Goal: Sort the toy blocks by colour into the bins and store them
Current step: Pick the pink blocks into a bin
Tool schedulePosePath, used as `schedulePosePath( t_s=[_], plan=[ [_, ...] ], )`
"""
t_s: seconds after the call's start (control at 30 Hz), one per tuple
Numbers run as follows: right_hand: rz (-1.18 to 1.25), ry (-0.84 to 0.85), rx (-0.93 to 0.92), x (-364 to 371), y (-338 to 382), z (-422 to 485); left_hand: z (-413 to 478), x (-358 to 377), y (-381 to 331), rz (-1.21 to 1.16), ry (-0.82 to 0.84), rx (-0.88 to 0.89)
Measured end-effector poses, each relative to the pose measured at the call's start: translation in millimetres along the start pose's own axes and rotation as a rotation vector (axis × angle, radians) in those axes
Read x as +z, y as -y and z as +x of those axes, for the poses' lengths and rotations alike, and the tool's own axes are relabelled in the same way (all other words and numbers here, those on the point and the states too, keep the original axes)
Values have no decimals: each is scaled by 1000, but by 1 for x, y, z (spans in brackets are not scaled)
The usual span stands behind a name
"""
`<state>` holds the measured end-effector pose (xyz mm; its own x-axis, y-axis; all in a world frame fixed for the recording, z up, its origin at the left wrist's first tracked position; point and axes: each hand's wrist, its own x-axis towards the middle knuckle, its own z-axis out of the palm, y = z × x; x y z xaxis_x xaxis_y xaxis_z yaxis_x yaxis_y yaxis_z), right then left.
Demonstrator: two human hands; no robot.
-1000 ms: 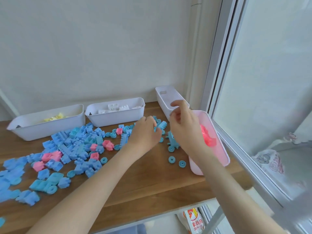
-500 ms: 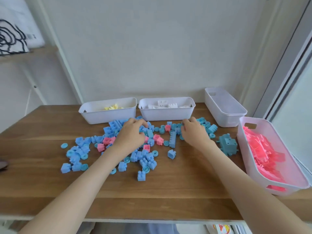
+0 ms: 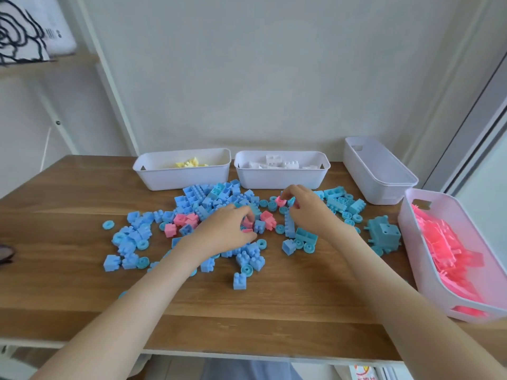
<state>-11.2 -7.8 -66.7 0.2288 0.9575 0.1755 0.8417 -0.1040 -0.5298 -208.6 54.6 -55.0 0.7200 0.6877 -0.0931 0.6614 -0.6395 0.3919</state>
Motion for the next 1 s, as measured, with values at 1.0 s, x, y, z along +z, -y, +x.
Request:
schedulePosePath(
  t_s=[1.0],
  plan=[
    [-93,67,64,-3,29,13,-15,3,-1,158,-170,-37]
  ],
)
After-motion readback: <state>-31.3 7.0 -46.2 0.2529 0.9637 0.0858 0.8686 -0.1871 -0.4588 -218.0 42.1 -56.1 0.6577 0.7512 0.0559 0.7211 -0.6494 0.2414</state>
